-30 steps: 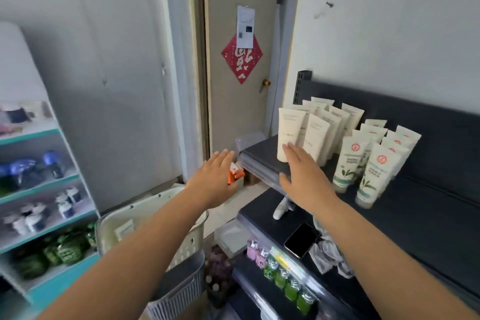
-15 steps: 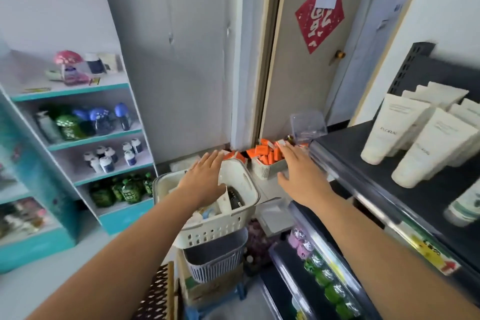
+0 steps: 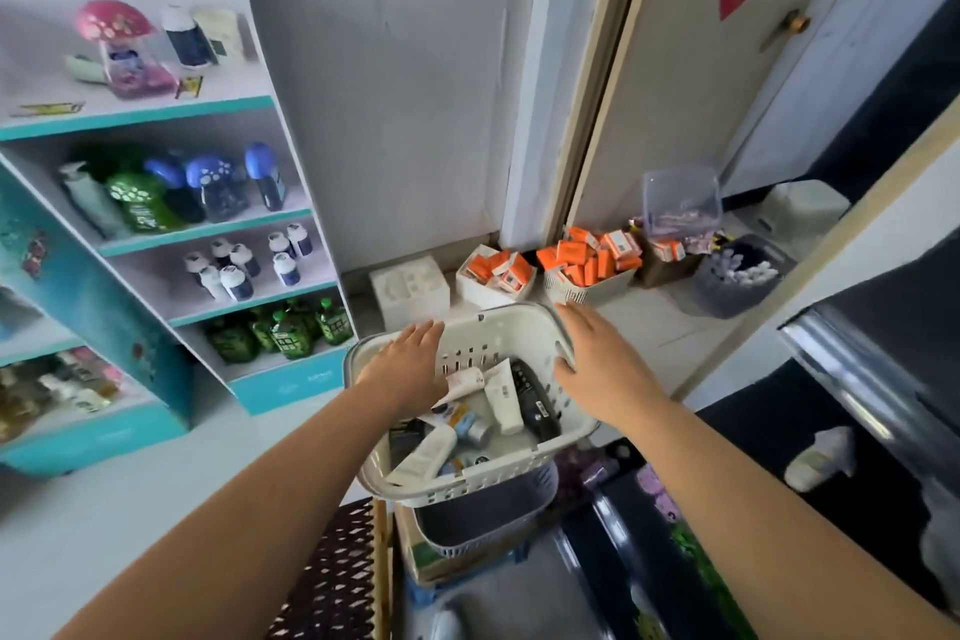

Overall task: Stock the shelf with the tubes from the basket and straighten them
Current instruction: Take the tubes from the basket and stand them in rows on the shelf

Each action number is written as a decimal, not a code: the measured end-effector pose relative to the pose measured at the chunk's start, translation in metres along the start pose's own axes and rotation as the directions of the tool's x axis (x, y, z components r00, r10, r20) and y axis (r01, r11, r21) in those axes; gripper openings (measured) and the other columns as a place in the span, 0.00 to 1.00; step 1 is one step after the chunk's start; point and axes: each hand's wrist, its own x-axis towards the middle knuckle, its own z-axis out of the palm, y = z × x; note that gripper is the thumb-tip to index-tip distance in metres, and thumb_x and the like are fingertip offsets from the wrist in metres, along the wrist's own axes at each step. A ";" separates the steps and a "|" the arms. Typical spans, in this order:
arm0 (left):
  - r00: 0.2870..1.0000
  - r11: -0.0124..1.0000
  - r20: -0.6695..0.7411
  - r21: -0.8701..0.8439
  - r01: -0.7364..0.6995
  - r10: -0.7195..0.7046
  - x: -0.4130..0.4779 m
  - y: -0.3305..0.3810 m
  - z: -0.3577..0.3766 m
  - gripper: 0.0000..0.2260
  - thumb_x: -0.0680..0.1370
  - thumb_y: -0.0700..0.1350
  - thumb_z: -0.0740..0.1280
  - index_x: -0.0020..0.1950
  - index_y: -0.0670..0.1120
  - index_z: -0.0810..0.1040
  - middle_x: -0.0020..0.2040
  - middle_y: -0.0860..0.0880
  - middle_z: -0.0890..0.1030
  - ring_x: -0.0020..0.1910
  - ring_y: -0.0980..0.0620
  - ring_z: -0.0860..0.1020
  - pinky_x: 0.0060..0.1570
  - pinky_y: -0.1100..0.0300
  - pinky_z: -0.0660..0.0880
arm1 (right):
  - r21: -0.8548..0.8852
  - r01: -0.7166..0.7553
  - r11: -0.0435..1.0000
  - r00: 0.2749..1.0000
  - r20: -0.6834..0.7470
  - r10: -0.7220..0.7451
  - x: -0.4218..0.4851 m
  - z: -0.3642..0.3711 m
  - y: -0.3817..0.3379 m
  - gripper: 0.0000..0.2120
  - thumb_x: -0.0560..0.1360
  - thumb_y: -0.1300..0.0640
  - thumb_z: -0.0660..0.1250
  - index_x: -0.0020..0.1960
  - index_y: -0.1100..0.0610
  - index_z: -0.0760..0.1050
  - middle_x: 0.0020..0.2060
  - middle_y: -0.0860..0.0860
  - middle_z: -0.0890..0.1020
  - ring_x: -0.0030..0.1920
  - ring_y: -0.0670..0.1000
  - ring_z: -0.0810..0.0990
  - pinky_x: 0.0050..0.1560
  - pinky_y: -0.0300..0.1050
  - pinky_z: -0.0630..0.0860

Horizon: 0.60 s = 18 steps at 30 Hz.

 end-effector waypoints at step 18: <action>0.806 0.873 0.504 -0.183 0.452 -0.311 0.026 -0.043 0.129 0.43 0.73 0.51 0.71 0.79 0.46 0.48 0.75 0.43 0.63 0.71 0.42 0.66 0.67 0.48 0.68 | 0.036 -0.074 0.997 0.876 0.481 0.048 0.069 0.138 0.029 0.25 0.77 0.57 0.64 0.72 0.58 0.62 0.68 0.55 0.72 0.65 0.56 0.73 0.62 0.49 0.72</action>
